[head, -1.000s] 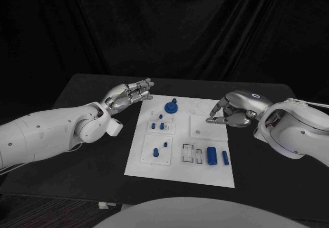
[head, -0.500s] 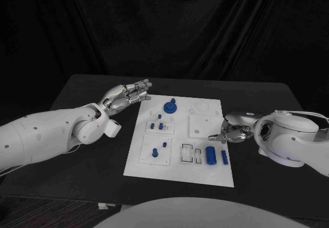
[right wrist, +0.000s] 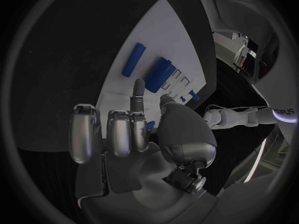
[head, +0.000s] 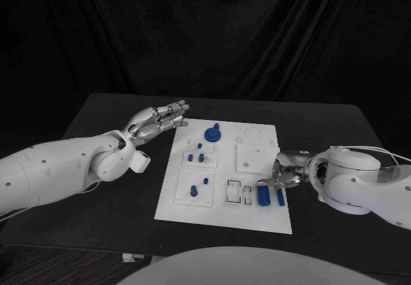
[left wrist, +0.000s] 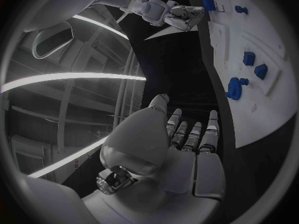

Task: Assemble the parts on the task board

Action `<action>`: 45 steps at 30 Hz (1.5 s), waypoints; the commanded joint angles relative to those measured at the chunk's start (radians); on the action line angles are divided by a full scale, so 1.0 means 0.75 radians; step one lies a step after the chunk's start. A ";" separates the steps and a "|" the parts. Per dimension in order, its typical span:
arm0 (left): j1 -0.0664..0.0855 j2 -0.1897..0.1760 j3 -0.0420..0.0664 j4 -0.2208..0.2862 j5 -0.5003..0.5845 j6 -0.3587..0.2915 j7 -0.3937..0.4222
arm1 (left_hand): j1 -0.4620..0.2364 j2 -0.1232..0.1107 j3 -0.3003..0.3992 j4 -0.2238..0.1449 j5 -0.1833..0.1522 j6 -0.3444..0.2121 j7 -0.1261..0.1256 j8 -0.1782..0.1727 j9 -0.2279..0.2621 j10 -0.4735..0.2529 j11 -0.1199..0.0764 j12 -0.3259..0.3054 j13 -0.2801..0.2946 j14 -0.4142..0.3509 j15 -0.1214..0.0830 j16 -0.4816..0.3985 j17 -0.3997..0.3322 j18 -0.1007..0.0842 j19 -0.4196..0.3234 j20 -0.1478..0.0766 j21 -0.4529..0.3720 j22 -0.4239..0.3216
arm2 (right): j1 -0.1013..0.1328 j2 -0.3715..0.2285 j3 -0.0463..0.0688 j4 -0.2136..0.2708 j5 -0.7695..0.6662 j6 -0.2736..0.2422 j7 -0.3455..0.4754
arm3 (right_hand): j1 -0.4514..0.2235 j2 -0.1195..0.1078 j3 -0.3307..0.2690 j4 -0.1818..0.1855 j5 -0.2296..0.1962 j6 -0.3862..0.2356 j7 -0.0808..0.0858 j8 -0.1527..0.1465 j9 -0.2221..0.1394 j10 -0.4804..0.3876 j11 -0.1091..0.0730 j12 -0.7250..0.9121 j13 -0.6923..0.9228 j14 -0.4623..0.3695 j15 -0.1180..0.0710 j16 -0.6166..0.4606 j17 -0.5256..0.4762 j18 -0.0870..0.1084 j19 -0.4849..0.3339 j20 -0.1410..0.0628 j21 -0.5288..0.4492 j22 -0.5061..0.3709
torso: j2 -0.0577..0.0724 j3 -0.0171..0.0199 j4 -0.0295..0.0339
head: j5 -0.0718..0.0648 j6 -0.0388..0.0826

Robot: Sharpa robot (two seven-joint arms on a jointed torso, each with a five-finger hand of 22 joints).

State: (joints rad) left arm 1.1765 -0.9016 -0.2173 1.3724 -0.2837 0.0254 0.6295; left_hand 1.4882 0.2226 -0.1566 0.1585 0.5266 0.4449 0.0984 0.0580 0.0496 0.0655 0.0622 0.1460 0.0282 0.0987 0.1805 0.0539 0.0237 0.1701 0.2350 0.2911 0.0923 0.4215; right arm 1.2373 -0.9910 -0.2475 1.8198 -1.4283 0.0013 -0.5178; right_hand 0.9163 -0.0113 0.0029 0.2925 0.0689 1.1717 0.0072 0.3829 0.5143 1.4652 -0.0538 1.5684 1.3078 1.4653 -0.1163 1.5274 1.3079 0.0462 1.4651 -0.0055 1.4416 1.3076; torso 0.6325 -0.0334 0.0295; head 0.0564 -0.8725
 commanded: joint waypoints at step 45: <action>-0.018 0.002 0.002 0.002 0.009 0.018 0.008 | 0.011 0.008 0.006 -0.004 0.009 0.005 -0.003 0.006 0.001 0.001 0.006 0.005 0.001 -0.001 -0.002 0.007 0.001 -0.007 0.007 0.001 0.003 -0.001 | -0.057 0.087 0.001 -0.045 0.018 -0.037 -0.049 | 0.451 -0.088 0.193 -0.199 0.641 -0.151 0.026 -0.112 0.129 0.141 0.015 0.003 0.351 0.118 0.017 -0.021 0.233 -0.013 0.051 0.021 -0.037 0.287 | 0.000 0.0001 0.0038 | -0.008 0.000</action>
State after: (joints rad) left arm 1.1645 -0.9010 -0.2171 1.3714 -0.2836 0.0288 0.6245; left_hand 1.4922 0.2266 -0.1567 0.1586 0.5304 0.4449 0.0984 0.0579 0.0494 0.0656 0.0622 0.1460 0.0282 0.0987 0.1805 0.0539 0.0237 0.1702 0.2350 0.2911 0.0923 0.4217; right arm 1.2027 -0.9254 -0.2427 1.7853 -1.4272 0.0013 -0.5397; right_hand 1.1890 -0.1329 0.0775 0.2116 0.5235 1.0569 0.0359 0.2916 0.6036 1.4630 -0.0372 1.5683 1.3074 1.4675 -0.1024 1.5147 1.3076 0.0465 1.4665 0.0077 1.4115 1.3073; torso 0.6329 -0.0341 0.0319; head 0.0525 -0.8725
